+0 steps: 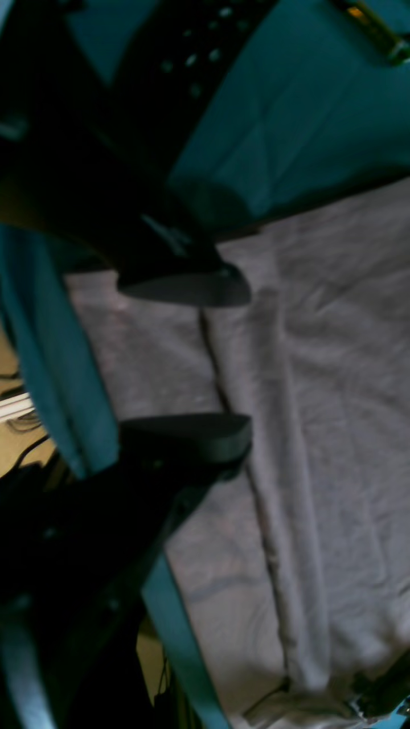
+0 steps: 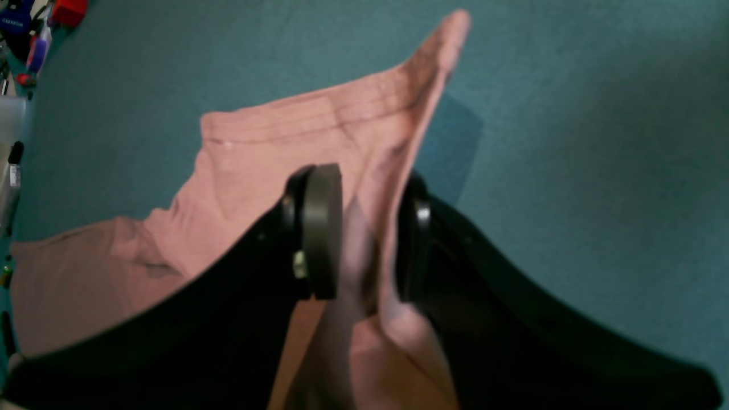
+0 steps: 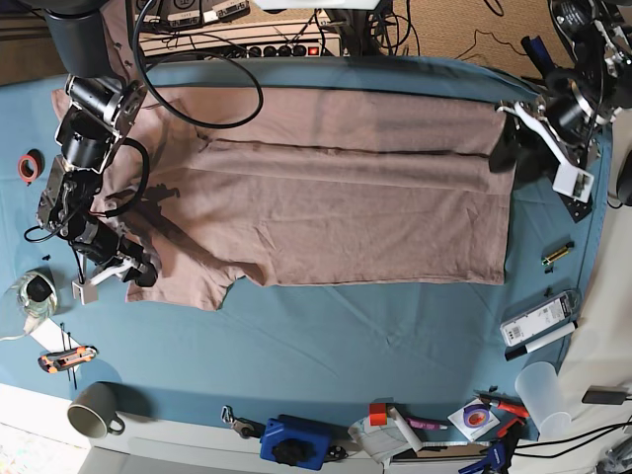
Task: Fold the T-shirt properly
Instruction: 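Move the left gripper along the shirt toward the hem corner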
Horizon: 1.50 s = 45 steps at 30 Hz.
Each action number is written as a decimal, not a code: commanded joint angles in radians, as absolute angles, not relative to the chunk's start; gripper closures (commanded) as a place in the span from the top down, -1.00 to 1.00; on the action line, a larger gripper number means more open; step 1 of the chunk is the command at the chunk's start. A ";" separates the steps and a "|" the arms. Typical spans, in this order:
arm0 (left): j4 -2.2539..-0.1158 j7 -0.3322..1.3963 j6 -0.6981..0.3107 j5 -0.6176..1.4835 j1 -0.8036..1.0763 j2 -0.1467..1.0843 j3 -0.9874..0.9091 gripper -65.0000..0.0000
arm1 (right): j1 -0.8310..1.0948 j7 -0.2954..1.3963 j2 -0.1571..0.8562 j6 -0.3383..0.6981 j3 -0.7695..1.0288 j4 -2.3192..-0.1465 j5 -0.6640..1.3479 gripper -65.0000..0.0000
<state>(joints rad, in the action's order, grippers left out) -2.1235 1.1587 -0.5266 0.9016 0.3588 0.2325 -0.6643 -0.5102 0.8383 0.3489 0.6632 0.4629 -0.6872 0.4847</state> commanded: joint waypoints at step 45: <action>-1.140 1.052 -0.370 0.361 -0.366 0.245 -0.316 -0.38 | -0.535 0.968 0.393 0.661 0.464 -0.699 0.535 -0.96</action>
<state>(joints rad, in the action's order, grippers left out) -1.1450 0.9863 -0.3599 0.3565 -0.3614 0.2573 -0.3229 -0.5144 0.9649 0.3763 0.6582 0.4644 -0.6888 0.5301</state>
